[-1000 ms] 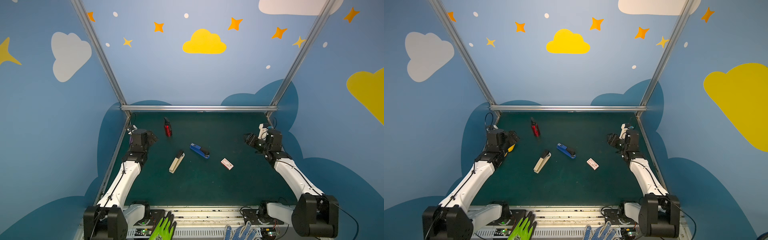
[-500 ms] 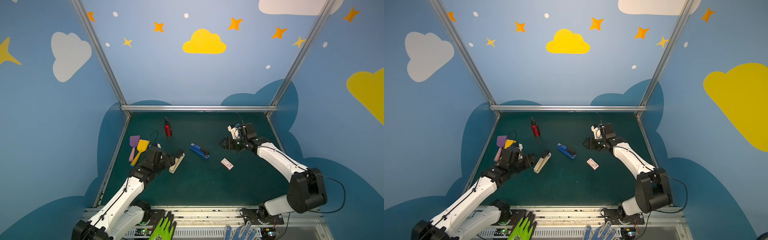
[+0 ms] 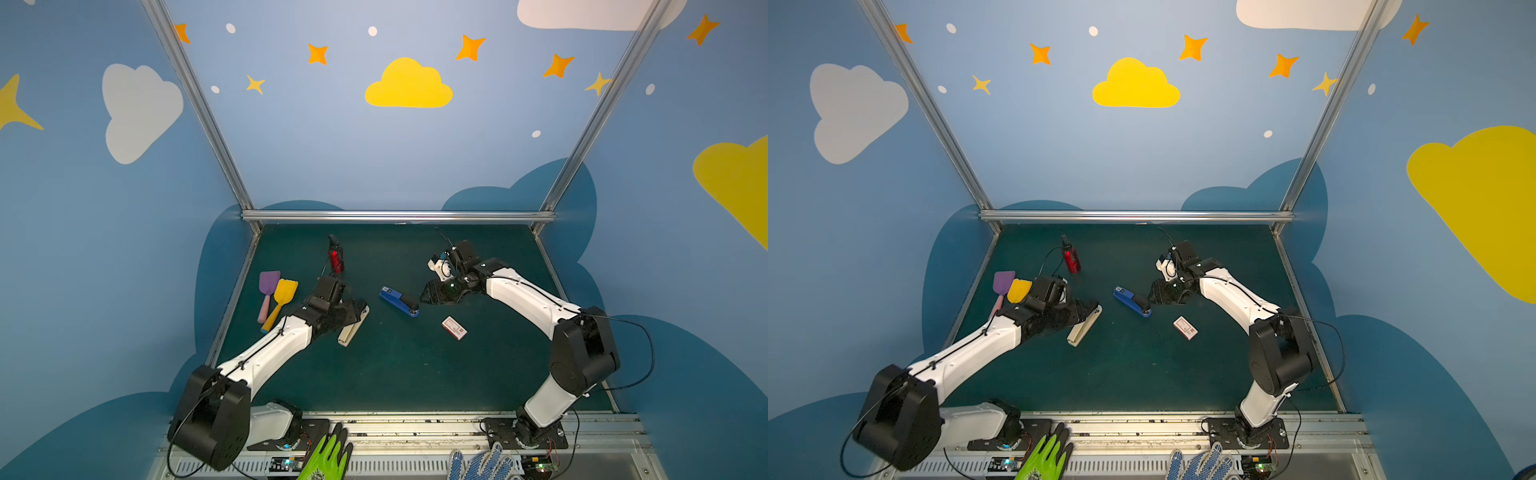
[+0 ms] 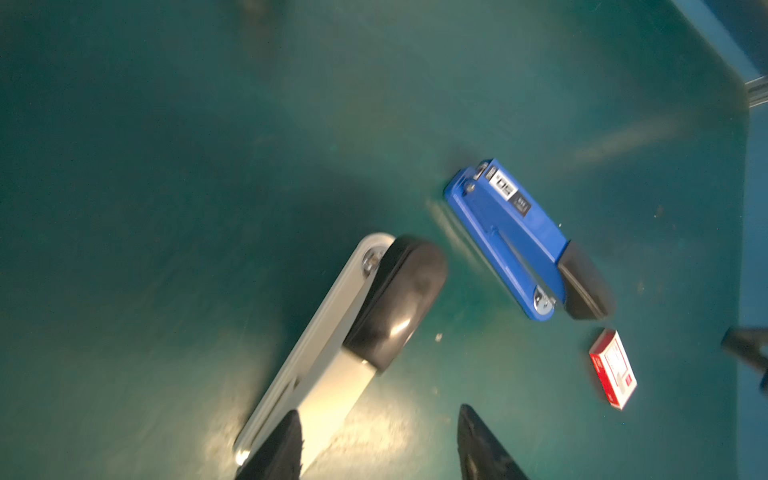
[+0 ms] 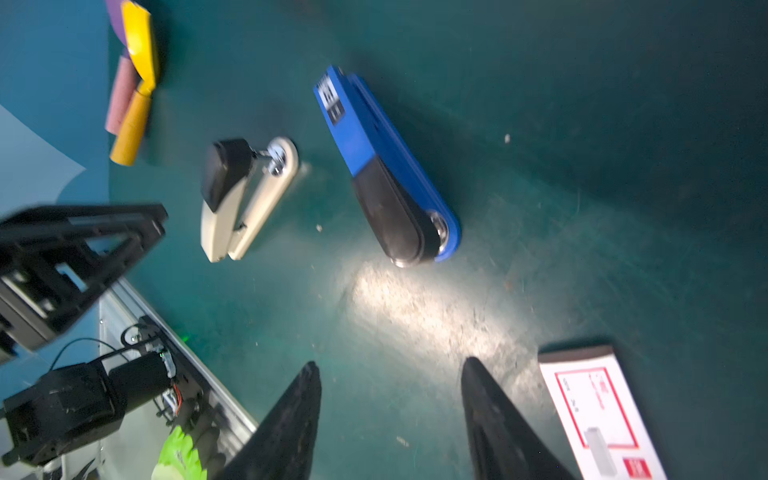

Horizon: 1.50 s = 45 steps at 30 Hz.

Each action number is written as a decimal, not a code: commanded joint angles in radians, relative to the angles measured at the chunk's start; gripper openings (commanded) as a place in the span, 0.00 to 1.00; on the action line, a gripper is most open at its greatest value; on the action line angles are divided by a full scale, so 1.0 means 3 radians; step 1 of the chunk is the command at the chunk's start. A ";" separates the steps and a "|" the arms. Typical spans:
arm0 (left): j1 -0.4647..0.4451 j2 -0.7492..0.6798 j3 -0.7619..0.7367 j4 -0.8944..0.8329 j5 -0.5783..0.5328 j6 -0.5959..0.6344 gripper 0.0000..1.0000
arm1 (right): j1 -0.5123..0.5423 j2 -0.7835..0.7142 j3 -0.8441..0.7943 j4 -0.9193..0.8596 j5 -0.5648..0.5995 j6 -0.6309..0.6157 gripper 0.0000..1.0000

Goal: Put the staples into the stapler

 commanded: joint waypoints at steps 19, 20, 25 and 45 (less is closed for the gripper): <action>-0.0109 0.1060 0.0707 -0.0289 -0.0247 0.0450 0.50 | 0.0220 0.0665 0.0399 -0.0062 0.0094 -0.0072 0.61; -0.0115 0.1094 0.0723 -0.0296 -0.0241 0.0450 0.49 | 0.0236 0.0690 0.0433 -0.0076 0.0097 -0.0067 0.61; -0.0180 0.1225 0.0784 -0.0302 -0.0235 0.0487 0.42 | 0.0279 0.0643 0.0363 -0.0010 0.0104 -0.0009 0.60; -0.0445 0.0572 0.1030 -0.0788 -0.0251 0.0669 0.04 | 0.0184 -0.0200 -0.0274 0.0348 -0.0300 0.0330 0.50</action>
